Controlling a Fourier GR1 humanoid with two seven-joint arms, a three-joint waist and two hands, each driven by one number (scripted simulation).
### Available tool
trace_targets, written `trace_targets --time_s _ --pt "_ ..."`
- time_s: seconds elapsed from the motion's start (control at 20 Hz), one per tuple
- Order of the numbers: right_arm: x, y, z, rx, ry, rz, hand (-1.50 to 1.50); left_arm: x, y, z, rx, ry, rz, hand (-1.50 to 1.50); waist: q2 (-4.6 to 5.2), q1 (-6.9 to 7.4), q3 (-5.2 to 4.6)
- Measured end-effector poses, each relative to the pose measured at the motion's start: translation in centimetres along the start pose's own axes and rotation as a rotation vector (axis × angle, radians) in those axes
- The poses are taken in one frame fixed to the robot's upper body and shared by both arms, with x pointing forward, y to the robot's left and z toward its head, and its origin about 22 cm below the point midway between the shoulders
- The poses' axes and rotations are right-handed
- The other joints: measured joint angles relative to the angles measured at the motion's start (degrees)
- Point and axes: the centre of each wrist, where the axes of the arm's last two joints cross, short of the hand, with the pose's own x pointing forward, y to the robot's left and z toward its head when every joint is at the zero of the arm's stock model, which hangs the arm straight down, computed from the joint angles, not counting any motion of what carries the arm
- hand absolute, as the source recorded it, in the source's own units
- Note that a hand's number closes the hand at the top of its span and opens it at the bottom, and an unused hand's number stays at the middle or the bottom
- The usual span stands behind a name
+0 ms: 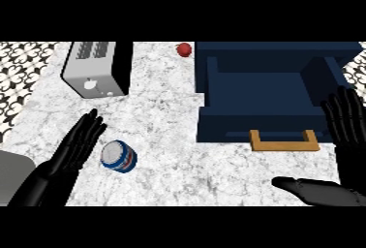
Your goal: Pick up the can, place it into the drawer and close the drawer
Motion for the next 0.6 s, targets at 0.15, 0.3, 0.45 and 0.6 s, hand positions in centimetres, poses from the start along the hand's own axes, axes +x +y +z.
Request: trace_targets --time_s 0.15,0.3,0.45,0.6 --pt "-0.2 -1.0 0.9 -0.007 0.028 0.002 -1.5 1.1 -0.4 0.8 -0.002 0.035 0.004 -1.5 0.01 -0.04 0.02" --pt "-0.6 -0.9 2.0 -0.009 0.046 0.0 -1.5 1.7 -0.4 1.4 -0.002 0.051 0.006 -1.5 0.0 -0.05 0.01" --pt "-0.9 -1.8 2.5 -0.008 0.055 0.001 -1.5 2.0 0.1 1.4 0.013 0.066 0.029 -1.5 0.03 -0.1 0.01" --pt "-1.8 -2.4 3.1 -0.01 0.056 0.002 -1.5 1.5 0.3 1.3 0.037 0.081 0.037 -1.5 0.04 -0.12 0.01"
